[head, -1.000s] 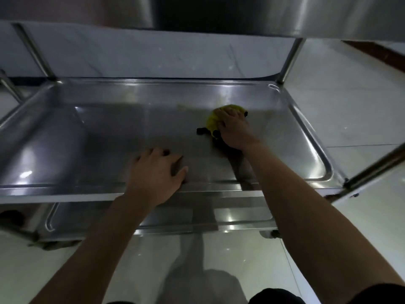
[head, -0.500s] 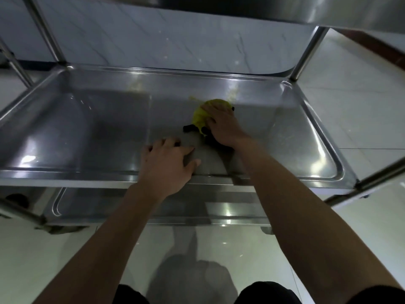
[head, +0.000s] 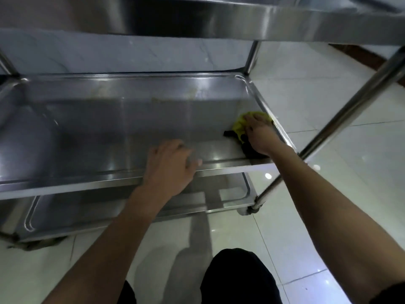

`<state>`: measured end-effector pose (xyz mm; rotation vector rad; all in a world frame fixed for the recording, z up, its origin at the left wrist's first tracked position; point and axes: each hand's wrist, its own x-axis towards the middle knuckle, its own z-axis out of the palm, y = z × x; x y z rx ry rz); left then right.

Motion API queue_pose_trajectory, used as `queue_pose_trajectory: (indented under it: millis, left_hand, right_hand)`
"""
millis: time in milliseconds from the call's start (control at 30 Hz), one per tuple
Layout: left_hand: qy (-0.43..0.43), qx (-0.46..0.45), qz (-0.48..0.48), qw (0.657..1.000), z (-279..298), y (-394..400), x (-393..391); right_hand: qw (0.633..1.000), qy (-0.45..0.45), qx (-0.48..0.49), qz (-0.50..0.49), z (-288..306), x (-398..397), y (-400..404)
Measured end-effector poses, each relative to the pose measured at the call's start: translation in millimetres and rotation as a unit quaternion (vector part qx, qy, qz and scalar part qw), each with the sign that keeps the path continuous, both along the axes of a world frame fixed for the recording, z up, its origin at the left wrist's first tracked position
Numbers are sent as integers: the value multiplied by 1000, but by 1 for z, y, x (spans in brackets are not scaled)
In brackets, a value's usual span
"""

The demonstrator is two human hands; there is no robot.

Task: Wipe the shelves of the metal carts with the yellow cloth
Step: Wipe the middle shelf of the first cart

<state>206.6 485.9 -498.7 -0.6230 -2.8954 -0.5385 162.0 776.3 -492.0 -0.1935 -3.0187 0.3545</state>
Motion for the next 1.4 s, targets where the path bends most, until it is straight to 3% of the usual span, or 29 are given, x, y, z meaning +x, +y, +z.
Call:
queue_pose_trajectory:
  millis: [67, 267, 667, 933, 1200, 1400]
  left_hand:
    - [-28, -19, -34, 999, -3, 21, 11]
    - [-8, -39, -7, 999, -7, 33, 14]
    - [-4, -29, -4, 1000, -9, 32, 16]
    - [-15, -56, -33, 998, -3, 27, 17]
    - [-179, -89, -31, 979, 55, 4, 56]
    - [-235, -113, -41, 965, 178, -16, 115]
  right_hand:
    - [1000, -12, 13, -18, 3, 13, 11]
    - [999, -26, -2, -34, 7, 52, 18]
    - [998, 0, -40, 47, 12, 121, 0]
    - [998, 5, -7, 67, 21, 125, -18]
    - [983, -23, -182, -6, 71, 153, -72]
    - [970, -65, -229, -49, 182, 240, -88]
